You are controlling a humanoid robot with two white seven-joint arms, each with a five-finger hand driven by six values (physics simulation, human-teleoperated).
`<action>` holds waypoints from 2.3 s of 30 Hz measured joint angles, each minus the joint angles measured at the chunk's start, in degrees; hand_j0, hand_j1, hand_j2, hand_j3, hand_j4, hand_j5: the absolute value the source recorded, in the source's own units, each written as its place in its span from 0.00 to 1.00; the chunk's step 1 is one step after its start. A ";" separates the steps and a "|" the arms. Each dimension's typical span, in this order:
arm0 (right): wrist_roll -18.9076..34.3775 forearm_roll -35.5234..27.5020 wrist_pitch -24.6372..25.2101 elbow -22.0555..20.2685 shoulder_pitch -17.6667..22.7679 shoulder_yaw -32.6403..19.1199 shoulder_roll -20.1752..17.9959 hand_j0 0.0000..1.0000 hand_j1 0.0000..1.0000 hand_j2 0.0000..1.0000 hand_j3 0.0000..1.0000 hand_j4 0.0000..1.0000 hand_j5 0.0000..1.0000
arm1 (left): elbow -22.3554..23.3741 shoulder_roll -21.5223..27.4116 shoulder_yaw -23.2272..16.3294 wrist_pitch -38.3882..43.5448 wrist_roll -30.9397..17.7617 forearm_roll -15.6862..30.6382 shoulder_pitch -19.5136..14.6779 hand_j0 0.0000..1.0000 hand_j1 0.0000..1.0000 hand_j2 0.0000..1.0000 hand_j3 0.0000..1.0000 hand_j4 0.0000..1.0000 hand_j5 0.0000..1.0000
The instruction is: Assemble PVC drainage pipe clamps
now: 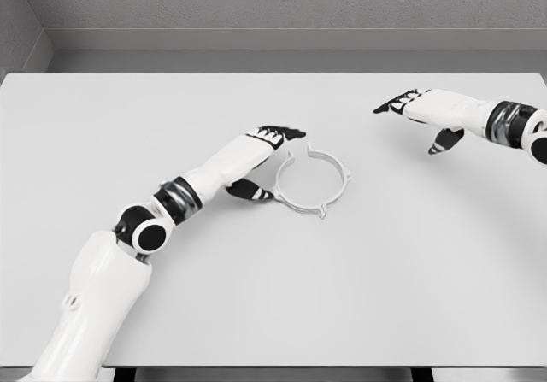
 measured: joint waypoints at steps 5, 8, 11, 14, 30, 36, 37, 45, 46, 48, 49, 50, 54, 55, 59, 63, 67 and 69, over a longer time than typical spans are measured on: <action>0.01 0.01 0.00 0.00 0.00 -0.05 -0.36 1.00 1.00 1.00 1.00 1.00 1.00 | 1.82 -0.64 -0.04 0.05 0.00 -0.01 -1.58 1.00 1.00 1.00 1.00 1.00 1.00; 0.00 0.00 0.00 0.00 0.00 -0.07 -0.65 1.00 1.00 1.00 1.00 1.00 1.00 | 2.75 -0.94 -0.05 0.09 0.00 -0.06 -1.76 1.00 1.00 1.00 1.00 1.00 1.00; 0.01 -0.02 0.00 0.00 0.00 -0.08 -0.76 1.00 1.00 1.00 1.00 1.00 1.00 | 3.13 -1.38 0.00 0.29 0.00 -0.05 -1.85 1.00 1.00 1.00 1.00 1.00 1.00; 0.01 -0.04 0.00 0.00 0.00 -0.08 -0.80 1.00 1.00 1.00 1.00 1.00 1.00 | 2.96 -1.33 0.13 0.29 0.00 0.11 -1.58 1.00 1.00 1.00 1.00 1.00 1.00; 0.07 -0.06 0.00 0.00 -0.09 0.00 -0.82 1.00 1.00 1.00 1.00 1.00 1.00 | -1.11 0.17 0.15 -0.25 0.03 1.07 0.53 1.00 1.00 1.00 1.00 1.00 1.00; 0.07 -0.06 0.00 0.00 0.00 0.00 -0.82 1.00 1.00 1.00 1.00 1.00 1.00 | -0.74 -0.20 -1.25 -0.26 0.03 1.00 0.09 1.00 1.00 1.00 1.00 1.00 1.00; 0.08 -0.06 0.00 0.00 0.00 0.00 -0.82 1.00 1.00 1.00 1.00 1.00 1.00 | -0.72 -0.26 -1.50 -0.26 0.04 1.00 0.09 1.00 1.00 1.00 1.00 1.00 1.00; 0.08 -0.06 0.00 0.00 0.00 0.00 -0.82 1.00 1.00 1.00 1.00 1.00 1.00 | -0.19 -0.71 -2.30 -0.20 0.04 0.94 -0.35 1.00 1.00 1.00 1.00 1.00 1.00; 0.08 -0.06 0.00 0.00 0.00 0.00 -0.82 1.00 1.00 1.00 1.00 1.00 1.00 | -0.03 -0.77 -2.32 -0.19 0.03 0.91 -0.44 1.00 1.00 1.00 1.00 1.00 1.00; 0.08 -0.06 -0.01 0.00 0.00 0.00 -0.82 1.00 1.00 1.00 1.00 1.00 1.00 | 0.45 -0.89 -2.35 -0.16 0.04 0.90 -0.88 1.00 1.00 1.00 1.00 1.00 1.00; 0.08 -0.06 -0.02 0.00 0.00 0.00 -0.82 1.00 1.00 1.00 1.00 1.00 1.00 | 0.68 -0.93 -2.36 -0.16 0.03 0.89 -0.88 1.00 1.00 1.00 1.00 1.00 1.00; 0.08 -0.06 -0.02 0.00 0.00 0.00 -0.82 1.00 1.00 1.00 1.00 1.00 1.00 | 0.91 -0.95 -2.36 -0.15 0.02 0.89 -0.97 1.00 1.00 1.00 1.00 1.00 1.00; 0.08 -0.06 -0.06 0.00 0.00 0.00 -0.82 1.00 1.00 1.00 1.00 1.00 1.00 | 2.59 -1.33 -2.39 -0.16 0.02 0.92 -2.29 1.00 1.00 1.00 1.00 1.00 1.00; 0.08 -0.05 -0.06 -0.01 0.00 0.00 -0.82 1.00 1.00 1.00 1.00 1.00 1.00 | 2.94 -1.45 -2.40 -0.17 0.02 0.89 -2.29 1.00 1.00 1.00 1.00 1.00 1.00; 0.08 -0.05 -0.08 -1.15 0.26 0.01 -0.82 1.00 1.00 1.00 1.00 1.00 1.00 | 3.62 -1.97 -2.42 -0.17 0.02 0.72 -2.55 1.00 1.00 1.00 1.00 1.00 1.00; 0.08 -0.06 -0.07 -1.72 0.26 0.04 -0.82 1.00 1.00 1.00 1.00 1.00 1.00 | 3.95 -2.47 -2.44 -0.16 0.01 0.53 -2.55 1.00 1.00 1.00 1.00 1.00 1.00; 0.08 -0.02 -0.08 -1.83 0.26 0.04 -0.88 1.00 1.00 1.00 1.00 1.00 1.00 | 3.83 -2.52 -2.42 -0.17 0.00 0.65 -2.37 1.00 1.00 1.00 1.00 1.00 1.00; 0.08 0.00 -0.08 -1.84 0.26 0.02 -1.12 1.00 1.00 1.00 1.00 1.00 1.00 | 3.15 -2.29 -2.34 -0.18 0.00 0.83 -1.67 1.00 1.00 1.00 1.00 1.00 1.00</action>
